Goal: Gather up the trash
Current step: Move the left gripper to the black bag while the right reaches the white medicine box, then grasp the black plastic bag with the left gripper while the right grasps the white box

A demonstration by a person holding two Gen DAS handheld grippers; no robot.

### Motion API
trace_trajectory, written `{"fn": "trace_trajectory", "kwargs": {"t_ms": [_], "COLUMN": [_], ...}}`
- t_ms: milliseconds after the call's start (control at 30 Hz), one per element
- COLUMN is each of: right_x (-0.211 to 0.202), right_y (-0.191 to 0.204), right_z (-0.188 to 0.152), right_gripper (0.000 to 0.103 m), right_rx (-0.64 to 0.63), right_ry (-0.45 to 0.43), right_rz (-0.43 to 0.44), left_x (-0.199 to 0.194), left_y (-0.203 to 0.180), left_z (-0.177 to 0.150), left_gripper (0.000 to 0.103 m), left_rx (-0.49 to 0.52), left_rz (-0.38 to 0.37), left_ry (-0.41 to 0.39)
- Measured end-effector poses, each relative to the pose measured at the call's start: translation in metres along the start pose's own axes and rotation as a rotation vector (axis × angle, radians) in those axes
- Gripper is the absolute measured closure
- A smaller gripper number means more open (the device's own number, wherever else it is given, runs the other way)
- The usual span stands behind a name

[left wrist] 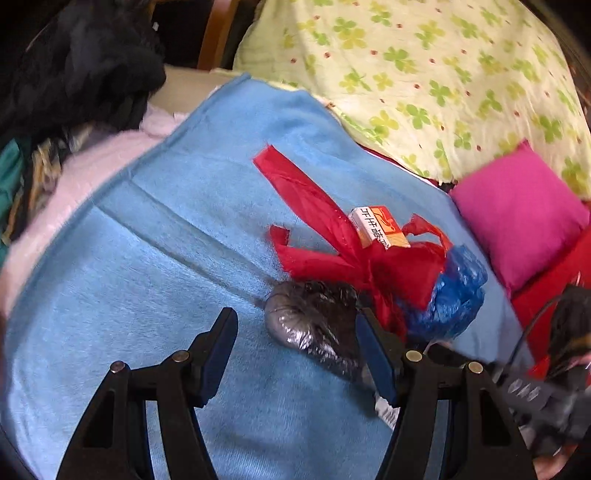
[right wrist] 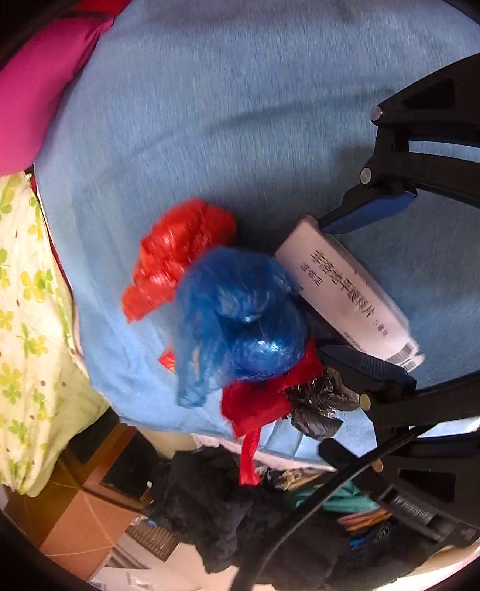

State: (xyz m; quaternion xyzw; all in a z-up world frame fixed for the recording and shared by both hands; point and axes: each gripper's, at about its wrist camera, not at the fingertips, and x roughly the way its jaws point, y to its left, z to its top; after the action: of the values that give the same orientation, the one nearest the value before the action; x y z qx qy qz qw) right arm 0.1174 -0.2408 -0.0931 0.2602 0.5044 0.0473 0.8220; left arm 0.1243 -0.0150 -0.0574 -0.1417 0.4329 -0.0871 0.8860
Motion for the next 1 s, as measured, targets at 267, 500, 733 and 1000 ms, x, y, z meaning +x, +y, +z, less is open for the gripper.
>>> {"fn": "trace_trajectory", "kwargs": {"t_ms": [267,500,733,1000], "right_x": [0.022,0.013,-0.011,-0.039], "right_y": [0.028,0.032,0.014,-0.032], "right_z": [-0.004,-0.015,-0.023,-0.011], "right_gripper": [0.037,0.046,0.047,0.044], "right_rx": [-0.152,-0.257,-0.304,-0.261], "right_ry": [-0.031,-0.026,0.009,0.014], "right_rz": [-0.146,-0.199,-0.259,-0.298], "left_x": [0.031,0.030,0.034,0.023], "left_y": [0.019,0.008,-0.015,-0.049], "left_z": [0.000,-0.009,-0.025,-0.055], "left_gripper": [0.052,0.082,0.088,0.088], "left_rx": [-0.128,-0.082,0.009,0.125], "left_rz": [-0.104,-0.145,-0.165,-0.195], "left_ry": [0.148,0.155,0.228,0.330]}}
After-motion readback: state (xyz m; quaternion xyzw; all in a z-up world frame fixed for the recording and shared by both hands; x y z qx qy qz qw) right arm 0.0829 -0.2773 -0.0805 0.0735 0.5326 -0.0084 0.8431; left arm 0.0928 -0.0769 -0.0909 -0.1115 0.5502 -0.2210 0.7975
